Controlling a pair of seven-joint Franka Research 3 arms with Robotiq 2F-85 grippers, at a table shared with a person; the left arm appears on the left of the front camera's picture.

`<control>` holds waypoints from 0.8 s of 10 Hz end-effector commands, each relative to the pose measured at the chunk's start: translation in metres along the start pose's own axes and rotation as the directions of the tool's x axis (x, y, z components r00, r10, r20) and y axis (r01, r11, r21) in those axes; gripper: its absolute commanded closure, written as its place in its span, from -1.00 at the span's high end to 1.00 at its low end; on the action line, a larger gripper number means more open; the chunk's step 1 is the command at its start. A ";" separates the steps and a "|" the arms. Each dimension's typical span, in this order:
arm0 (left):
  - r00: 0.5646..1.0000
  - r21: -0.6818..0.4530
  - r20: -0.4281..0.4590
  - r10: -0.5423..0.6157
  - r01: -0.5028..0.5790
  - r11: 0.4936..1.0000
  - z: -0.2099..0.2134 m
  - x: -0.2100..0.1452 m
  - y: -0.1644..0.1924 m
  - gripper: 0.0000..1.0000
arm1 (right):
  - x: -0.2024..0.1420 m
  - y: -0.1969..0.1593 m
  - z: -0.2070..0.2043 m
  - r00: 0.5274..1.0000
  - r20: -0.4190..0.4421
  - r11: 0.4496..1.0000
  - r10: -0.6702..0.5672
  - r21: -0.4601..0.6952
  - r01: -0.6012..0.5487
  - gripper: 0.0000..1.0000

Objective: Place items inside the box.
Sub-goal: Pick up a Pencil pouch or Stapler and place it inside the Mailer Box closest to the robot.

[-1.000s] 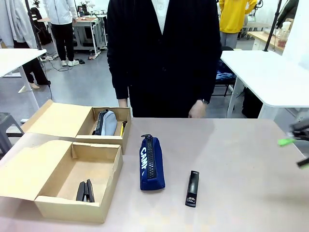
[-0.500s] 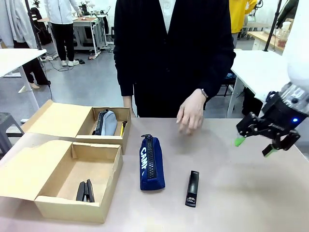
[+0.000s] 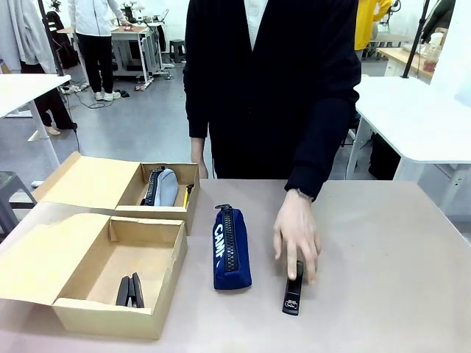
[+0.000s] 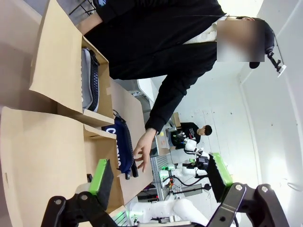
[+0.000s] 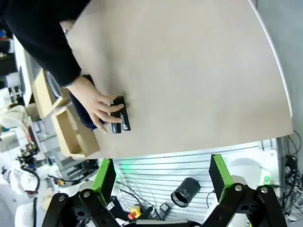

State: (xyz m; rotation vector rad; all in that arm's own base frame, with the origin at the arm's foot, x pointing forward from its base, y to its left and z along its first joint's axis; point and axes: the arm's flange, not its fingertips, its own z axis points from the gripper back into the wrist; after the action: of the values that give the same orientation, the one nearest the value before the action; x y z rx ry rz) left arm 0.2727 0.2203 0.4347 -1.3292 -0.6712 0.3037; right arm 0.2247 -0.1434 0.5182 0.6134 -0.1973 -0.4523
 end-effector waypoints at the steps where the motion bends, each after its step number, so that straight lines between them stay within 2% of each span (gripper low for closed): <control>1: 1.000 -0.019 0.008 -0.015 0.015 1.000 -0.001 0.000 -0.002 1.00 | 0.014 0.046 -0.039 0.995 -0.057 0.995 0.083 -0.054 -0.086 1.00; 2: 1.000 -0.019 0.008 -0.015 0.015 1.000 -0.001 0.000 -0.002 1.00 | 0.014 0.046 -0.039 0.995 -0.057 0.995 0.083 -0.054 -0.086 1.00; 3: 1.000 -0.019 0.008 -0.015 0.015 1.000 -0.001 0.000 -0.002 1.00 | 0.003 0.016 -0.012 0.999 -0.026 0.999 0.027 -0.023 -0.028 1.00; 6: 1.000 -0.019 0.008 -0.015 0.015 1.000 -0.001 0.000 -0.002 1.00 | 0.007 0.046 -0.025 0.990 -0.082 0.991 0.110 -0.061 -0.116 1.00; 8: 1.000 -0.019 0.008 -0.015 0.015 1.000 -0.001 0.000 -0.002 1.00 | -0.002 0.083 -0.046 0.982 -0.125 0.985 0.141 -0.083 -0.152 1.00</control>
State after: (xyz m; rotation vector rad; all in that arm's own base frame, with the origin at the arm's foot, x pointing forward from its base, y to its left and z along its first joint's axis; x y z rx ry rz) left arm 0.2730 0.2203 0.4341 -1.3294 -0.6696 0.3044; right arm 0.2589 -0.0790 0.5238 0.5306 -0.1288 -0.3027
